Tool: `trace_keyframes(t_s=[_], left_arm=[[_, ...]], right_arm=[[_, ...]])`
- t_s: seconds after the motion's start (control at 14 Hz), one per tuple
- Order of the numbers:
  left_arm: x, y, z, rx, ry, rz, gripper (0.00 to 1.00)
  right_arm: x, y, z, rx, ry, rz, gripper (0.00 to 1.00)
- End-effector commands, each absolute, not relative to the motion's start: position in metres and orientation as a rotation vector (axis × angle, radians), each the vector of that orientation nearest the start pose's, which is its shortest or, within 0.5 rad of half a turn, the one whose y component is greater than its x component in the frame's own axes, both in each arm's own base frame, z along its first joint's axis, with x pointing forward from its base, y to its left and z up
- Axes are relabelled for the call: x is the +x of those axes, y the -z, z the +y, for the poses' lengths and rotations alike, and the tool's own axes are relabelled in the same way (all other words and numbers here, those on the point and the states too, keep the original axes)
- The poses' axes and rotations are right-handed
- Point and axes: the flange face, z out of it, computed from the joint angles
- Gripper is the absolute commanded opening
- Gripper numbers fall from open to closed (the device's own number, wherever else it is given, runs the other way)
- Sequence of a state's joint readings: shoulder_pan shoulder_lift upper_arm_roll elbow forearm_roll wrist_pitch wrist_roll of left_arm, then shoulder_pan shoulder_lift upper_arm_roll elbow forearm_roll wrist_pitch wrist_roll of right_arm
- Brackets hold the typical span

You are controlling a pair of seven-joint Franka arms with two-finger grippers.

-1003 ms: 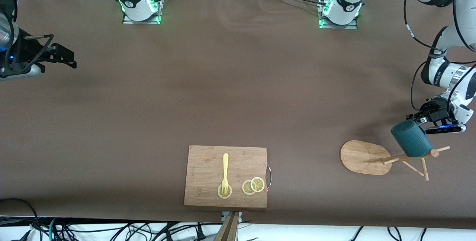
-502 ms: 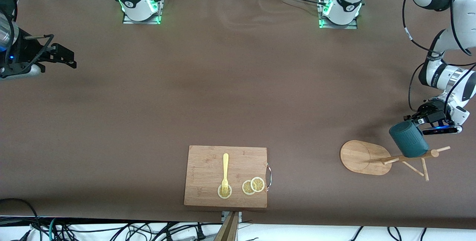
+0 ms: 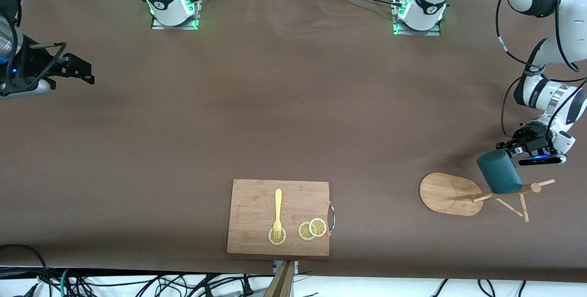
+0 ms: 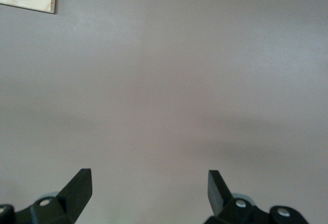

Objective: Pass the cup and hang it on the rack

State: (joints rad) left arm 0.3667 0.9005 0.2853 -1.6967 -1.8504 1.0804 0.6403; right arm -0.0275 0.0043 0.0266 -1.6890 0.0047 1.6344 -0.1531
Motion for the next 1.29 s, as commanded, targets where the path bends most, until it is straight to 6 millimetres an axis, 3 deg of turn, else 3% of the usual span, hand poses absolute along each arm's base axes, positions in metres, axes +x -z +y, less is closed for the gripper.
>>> trace_keyframes(t_s=[0.0, 0.22, 0.5, 0.65, 0.72, 0.86, 1.0, 1.22], left_arm=[[0.581, -0.165, 0.242, 1.119, -0.18, 0.451, 1.0], [0.568, -0.163, 0.239, 1.15, -0.13, 0.415, 1.0], [0.533, -0.154, 0.25, 1.214, 0.017, 0.405, 1.0], [0.516, -0.163, 0.256, 1.27, 0.111, 0.375, 1.0], [0.511, -0.176, 0.26, 1.312, 0.15, 0.352, 1.0], [0.508, -0.222, 0.26, 1.457, 0.233, 0.275, 1.0], [0.505, -0.283, 0.257, 1.64, 0.307, 0.194, 1.0], [0.504, -0.355, 0.245, 1.96, 0.415, 0.069, 1.0]], right_arm=[[0.553, -0.573, -0.001, -3.129, -0.089, -0.231, 1.0], [0.553, -0.573, 0.0, -3.129, -0.089, -0.233, 1.0], [0.553, -0.573, 0.0, -3.129, -0.089, -0.233, 1.0], [0.553, -0.573, -0.001, -3.129, -0.089, -0.231, 1.0], [0.553, -0.572, -0.001, -3.129, -0.091, -0.231, 1.0], [0.553, -0.573, -0.001, -3.129, -0.089, -0.231, 1.0], [0.553, -0.572, 0.0, -3.129, -0.091, -0.233, 1.0], [0.553, -0.572, 0.0, -3.129, -0.091, -0.233, 1.0]])
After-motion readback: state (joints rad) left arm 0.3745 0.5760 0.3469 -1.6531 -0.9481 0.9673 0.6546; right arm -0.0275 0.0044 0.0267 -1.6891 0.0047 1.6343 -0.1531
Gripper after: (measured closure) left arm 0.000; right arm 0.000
